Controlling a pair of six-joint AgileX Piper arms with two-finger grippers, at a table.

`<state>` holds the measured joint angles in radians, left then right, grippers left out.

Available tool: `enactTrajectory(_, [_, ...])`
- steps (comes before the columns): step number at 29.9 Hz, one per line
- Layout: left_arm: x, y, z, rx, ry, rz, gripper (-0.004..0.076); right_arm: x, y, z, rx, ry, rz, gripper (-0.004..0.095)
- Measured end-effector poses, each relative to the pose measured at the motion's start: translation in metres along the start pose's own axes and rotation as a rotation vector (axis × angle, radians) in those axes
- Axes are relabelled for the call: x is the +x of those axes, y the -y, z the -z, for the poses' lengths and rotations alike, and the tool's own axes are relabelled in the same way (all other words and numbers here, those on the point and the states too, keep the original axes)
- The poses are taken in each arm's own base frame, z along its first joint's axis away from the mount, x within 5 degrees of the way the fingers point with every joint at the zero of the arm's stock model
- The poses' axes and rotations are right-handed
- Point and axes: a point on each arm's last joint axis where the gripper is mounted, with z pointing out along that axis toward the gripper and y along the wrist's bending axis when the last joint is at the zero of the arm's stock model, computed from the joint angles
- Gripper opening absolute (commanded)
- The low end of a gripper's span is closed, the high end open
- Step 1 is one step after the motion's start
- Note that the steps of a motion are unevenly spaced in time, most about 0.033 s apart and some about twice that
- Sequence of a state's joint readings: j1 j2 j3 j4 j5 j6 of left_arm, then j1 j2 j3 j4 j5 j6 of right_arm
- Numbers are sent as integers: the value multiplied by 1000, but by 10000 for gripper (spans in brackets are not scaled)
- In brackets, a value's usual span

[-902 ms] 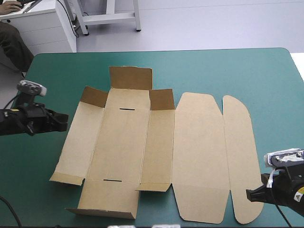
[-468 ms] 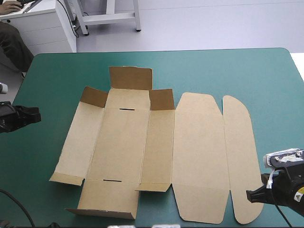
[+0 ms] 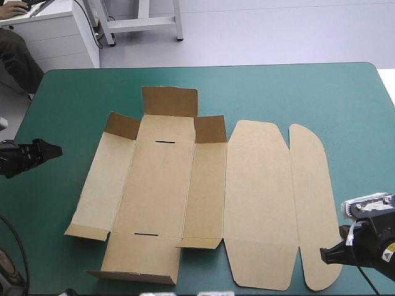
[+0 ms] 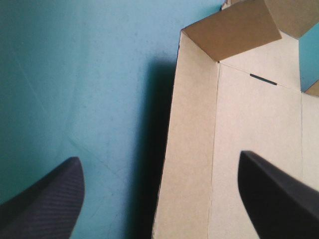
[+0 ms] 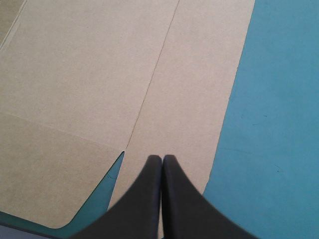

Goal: Fold the box

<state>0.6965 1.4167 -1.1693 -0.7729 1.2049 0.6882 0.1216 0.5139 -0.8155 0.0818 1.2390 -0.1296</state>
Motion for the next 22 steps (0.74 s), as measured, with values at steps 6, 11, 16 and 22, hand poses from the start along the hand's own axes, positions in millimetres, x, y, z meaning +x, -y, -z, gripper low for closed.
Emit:
enactTrajectory(6, [-1, -25, -30, 50, -81, 89, 643, 0, 0, 0, 0, 0, 3, -20])
enactTrajectory(11, [1, -37, -59, 68, -173, 123, 642, 0, 0, 0, 0, 0, 3, -20])
enactTrajectory(16, [7, -31, -83, 34, -307, 57, 642, 0, 0, 0, 0, 0, 3, -20])
enactTrajectory(22, [10, -9, -98, 42, -380, -38, 642, 0, 0, 0, 0, 0, 4, -20])
